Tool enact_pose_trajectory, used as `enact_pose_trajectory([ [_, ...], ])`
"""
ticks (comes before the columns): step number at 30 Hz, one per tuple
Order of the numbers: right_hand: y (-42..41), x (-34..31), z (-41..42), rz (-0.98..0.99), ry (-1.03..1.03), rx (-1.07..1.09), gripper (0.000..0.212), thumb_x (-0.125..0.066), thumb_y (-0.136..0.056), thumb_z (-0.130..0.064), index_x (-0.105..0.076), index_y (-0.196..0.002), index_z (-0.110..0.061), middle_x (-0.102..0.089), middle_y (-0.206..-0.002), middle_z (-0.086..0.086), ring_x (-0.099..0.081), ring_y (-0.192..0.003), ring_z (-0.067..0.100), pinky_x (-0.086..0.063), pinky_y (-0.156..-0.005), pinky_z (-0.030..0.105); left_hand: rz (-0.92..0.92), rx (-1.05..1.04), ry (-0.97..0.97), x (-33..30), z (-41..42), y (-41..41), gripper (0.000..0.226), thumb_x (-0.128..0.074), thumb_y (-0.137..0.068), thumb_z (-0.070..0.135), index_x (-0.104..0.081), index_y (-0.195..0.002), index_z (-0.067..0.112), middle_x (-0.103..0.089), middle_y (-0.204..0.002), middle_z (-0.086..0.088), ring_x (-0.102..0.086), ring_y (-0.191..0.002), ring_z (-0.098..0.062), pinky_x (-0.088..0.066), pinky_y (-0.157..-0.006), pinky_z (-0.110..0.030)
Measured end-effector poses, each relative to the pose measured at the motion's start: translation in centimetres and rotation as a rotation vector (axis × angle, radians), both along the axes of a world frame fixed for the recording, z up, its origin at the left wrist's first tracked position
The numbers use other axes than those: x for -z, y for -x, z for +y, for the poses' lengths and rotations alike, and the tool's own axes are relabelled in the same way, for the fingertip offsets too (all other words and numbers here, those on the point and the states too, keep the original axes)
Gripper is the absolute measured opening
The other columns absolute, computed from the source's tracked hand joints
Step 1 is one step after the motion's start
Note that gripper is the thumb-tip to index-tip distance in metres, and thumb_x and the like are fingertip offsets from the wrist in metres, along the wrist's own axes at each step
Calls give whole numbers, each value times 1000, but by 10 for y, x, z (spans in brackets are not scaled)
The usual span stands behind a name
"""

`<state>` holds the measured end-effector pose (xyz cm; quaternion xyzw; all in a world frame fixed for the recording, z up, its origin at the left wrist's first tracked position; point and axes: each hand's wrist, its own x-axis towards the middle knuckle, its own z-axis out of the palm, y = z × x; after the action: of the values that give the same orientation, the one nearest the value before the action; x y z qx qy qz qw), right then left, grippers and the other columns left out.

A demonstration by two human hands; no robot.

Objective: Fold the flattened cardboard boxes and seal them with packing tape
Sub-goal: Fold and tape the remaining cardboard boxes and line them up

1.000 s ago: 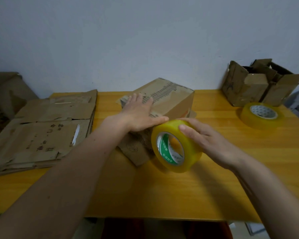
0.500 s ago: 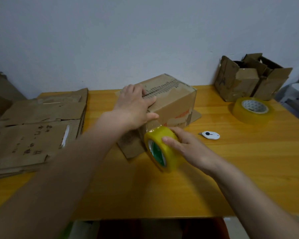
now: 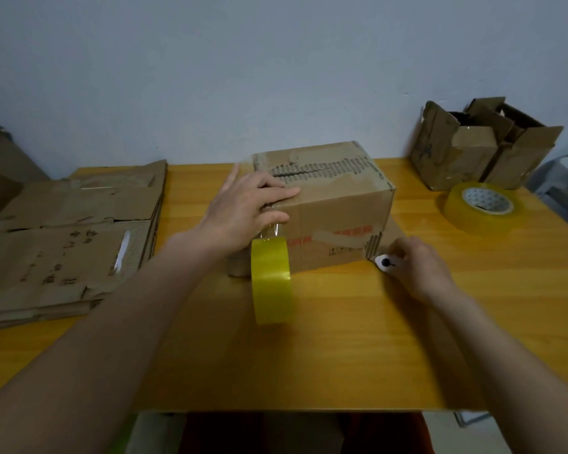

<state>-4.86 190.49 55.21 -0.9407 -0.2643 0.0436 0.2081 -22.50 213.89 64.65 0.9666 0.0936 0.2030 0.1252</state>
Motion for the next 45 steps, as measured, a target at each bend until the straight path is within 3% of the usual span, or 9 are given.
enact_pose_trajectory([
  [6,30,-47,-12,408,-168,-344,15,-76,-75,-2,-70,-80,-15,-68,-83,0,-59,-78,13,-41,-65,22,-39,9,82,3,4,-2,50,-72,-81,36,-57,-129,33,-57,-126,10,-44,-124,-7,7,-119,-39],
  [11,77,-98,35,127,-593,-601,7,-62,-91,-17,-57,-95,-14,-60,-85,-3,-53,-75,12,-41,-65,25,-151,-46,286,6,-2,-1,71,-83,-71,29,-48,-132,24,-63,-125,11,-39,-117,7,-4,-122,-41],
  [14,91,-102,70,38,-541,-683,11,-50,-98,-24,-47,-106,-17,-54,-93,-13,-52,-84,8,-42,-72,27,-248,-52,466,11,-7,5,88,-88,-64,26,-40,-138,29,-62,-122,12,-45,-119,4,-34,-111,-34],
  [16,89,-97,81,20,-502,-678,11,-49,-98,-27,-46,-106,-20,-52,-91,-18,-51,-79,1,-41,-69,28,-341,-140,587,18,-13,17,97,-91,-60,30,-37,-141,29,-56,-128,9,-47,-122,-1,-37,-102,-18],
  [22,83,-90,89,4,-530,-648,13,-55,-96,-23,-49,-103,-15,-59,-95,-3,-55,-84,14,-44,-72,36,-247,-404,1365,49,-40,41,51,-80,-76,32,-54,-115,14,-63,-115,-6,-63,-103,-20,-51,-94,-39],
  [29,89,-92,90,-58,-492,-643,12,-57,-95,-19,-45,-97,-20,-62,-94,1,-57,-84,20,-44,-74,38,-191,-275,1324,44,-47,38,34,-66,-62,35,-56,-92,23,-59,-90,-1,-56,-80,-16,-44,-71,-32],
  [33,93,-91,90,-116,-474,-652,17,-58,-94,-17,-42,-94,-23,-59,-87,-6,-55,-77,15,-38,-62,23,-115,-204,1235,42,-43,41,29,-67,-73,28,-59,-99,19,-57,-104,-4,-55,-91,-13,-41,-71,-23],
  [40,99,-89,91,-164,-456,-655,19,-56,-95,-20,-38,-94,-26,-66,-107,6,-62,-97,26,-50,-76,42,9,-232,1157,38,-33,50,4,-64,-89,15,-64,-91,13,-63,-105,-3,-57,-92,-10,-44,-71,-21],
  [45,96,-89,96,-150,-462,-627,13,-56,-94,-16,-43,-98,-17,-65,-111,8,-61,-104,28,-50,-81,47,-228,-336,1289,48,-40,40,9,-69,-85,13,-62,-89,17,-66,-91,-4,-62,-87,-17,-47,-72,-27],
])
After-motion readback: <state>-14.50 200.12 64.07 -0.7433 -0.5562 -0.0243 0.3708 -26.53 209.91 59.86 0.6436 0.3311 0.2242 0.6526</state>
